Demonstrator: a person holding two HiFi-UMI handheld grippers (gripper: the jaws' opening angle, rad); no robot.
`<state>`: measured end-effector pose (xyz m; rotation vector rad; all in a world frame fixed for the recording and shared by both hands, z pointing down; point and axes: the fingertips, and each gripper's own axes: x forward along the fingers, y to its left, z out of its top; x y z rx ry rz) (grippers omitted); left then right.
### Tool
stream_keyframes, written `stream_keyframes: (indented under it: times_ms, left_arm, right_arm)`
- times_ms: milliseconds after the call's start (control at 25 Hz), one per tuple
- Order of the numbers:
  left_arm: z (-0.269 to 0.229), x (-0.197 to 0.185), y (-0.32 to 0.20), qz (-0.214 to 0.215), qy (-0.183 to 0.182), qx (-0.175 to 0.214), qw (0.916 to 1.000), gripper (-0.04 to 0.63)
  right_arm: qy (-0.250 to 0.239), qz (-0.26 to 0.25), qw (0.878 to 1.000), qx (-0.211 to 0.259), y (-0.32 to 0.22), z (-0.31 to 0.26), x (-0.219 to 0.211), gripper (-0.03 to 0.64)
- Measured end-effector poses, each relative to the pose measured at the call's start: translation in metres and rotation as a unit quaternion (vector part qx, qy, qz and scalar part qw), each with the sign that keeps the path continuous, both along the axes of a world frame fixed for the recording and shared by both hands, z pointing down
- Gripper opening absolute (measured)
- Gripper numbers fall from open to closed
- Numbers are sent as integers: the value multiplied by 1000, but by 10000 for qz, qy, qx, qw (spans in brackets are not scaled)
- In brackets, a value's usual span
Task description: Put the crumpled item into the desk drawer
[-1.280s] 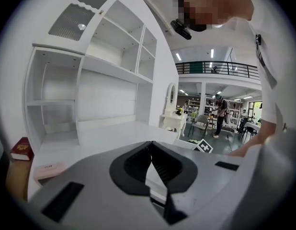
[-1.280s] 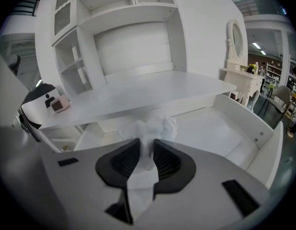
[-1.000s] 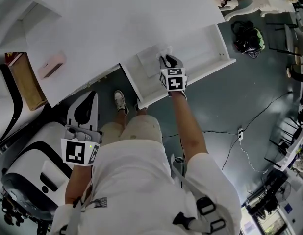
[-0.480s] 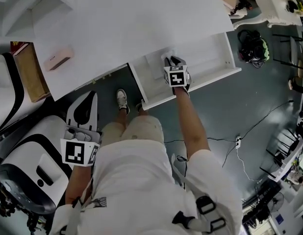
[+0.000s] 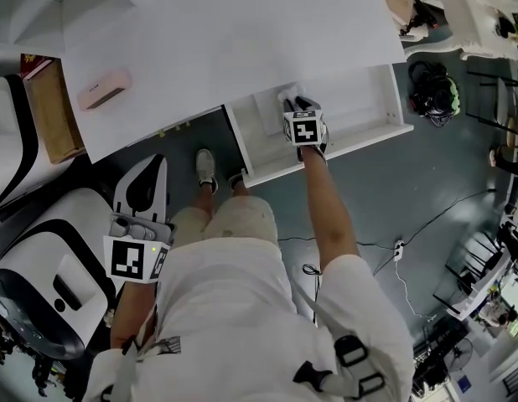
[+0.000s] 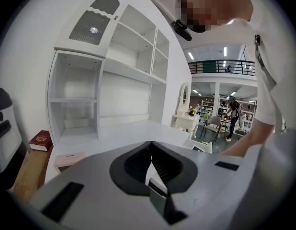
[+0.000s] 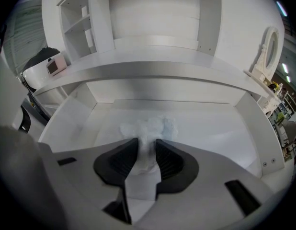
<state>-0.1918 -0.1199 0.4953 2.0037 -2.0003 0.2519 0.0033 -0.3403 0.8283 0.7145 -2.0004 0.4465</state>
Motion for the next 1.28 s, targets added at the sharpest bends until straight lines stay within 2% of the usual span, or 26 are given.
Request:
stream_keyframes:
  times_ms: [400,600,680,720,1000,1280]
  left_arm:
    - [-5,0,3,64,12,76,10000,17]
    - [-9,1,3,173,10,113,9998,17]
    - [-10,2,2,220,14,131,9997,17]
    - [-10,2,2,246,18,139,9996,17]
    - [-15,7,-2,491,82,248,9985,17]
    - [-28,13,-8,814,145,485,9954,17]
  right_arm:
    - [-79,99,9999,-60,1,0,-2,174]
    - [-351,195,9985,-362,5,-3,-6,237]
    - [-465,202,9975,-483,9,-5,-8,328]
    - [-489,191,9973,-506,10,-6,-8,341]
    - [-548,236,9977,-325,16,-27,-3,360]
    - [-612,504,9968,-64,25,-57,13,360]
